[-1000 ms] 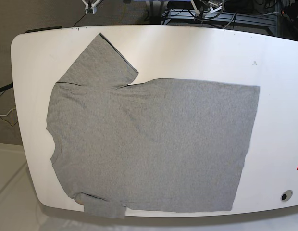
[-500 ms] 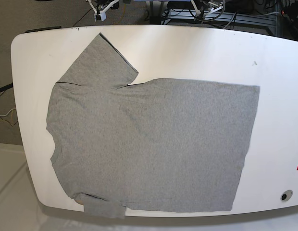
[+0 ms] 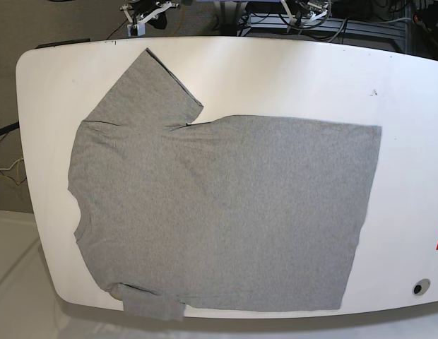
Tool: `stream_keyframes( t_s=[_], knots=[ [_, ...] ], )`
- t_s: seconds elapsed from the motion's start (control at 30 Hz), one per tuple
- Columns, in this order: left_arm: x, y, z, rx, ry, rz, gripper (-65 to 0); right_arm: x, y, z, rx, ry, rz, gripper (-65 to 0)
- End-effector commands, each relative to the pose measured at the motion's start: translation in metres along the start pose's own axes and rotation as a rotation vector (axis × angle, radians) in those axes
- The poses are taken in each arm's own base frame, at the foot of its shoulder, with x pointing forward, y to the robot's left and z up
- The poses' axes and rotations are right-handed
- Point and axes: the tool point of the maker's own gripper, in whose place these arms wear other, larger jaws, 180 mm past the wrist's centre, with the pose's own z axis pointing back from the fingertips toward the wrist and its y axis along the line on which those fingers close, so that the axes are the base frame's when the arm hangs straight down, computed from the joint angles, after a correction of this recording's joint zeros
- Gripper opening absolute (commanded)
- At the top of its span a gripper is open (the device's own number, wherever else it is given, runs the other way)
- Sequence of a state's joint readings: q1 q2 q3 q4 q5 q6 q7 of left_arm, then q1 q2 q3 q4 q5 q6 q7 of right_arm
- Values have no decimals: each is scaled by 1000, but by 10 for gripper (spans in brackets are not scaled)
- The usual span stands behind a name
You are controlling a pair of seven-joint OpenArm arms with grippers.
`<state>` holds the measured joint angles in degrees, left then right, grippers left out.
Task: Fold the T-shirt properly
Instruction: 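Move both grippers out from rest toward the grey T-shirt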
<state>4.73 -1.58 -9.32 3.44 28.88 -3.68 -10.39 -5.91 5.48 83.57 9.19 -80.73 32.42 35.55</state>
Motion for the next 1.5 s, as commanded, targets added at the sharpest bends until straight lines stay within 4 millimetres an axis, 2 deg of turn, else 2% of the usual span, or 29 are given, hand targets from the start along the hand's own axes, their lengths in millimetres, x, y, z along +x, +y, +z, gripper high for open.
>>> stream_keyframes(
  t_s=[0.0, 0.17, 0.3, 0.5, 0.57, 0.77, 0.83, 1.1, 1.17, 1.43, 1.47],
  knots=[
    [-2, 3, 1, 9, -6, -6, -512, 1, -4, 1, -6, -2, -6, -650],
    [-4, 7, 3, 29, -22, -9, -511, -6, -7, 5, -16, 20, -18, -650],
    [-12, 20, 12, 74, -70, 6, -510, -20, -18, 19, -47, 25, -35, -650],
    [-18, 31, 20, 106, -103, 13, -515, -25, -30, 32, -74, 12, -60, -650],
    [-17, 44, 23, 126, -121, 2, -521, -28, -32, 37, -69, 22, -56, -650],
    [-15, 59, 24, 149, -118, 25, -531, -23, -25, 33, -34, 6, -93, -650],
    [-12, 76, 24, 175, -92, 56, -518, -20, -18, 30, -10, 0, -83, -650],
    [-12, 89, 25, 196, -72, 97, -503, -18, -15, 29, -5, -23, -83, -650],
    [-6, 100, 27, 214, -83, 87, -505, -14, -14, 30, -10, -50, -89, -650],
    [6, 96, 30, 220, -153, 118, -510, -11, -15, 32, -26, -92, -106, -650],
    [13, 94, 32, 221, -182, 120, -504, -12, -20, 35, -36, -82, -96, -650]
  ],
)
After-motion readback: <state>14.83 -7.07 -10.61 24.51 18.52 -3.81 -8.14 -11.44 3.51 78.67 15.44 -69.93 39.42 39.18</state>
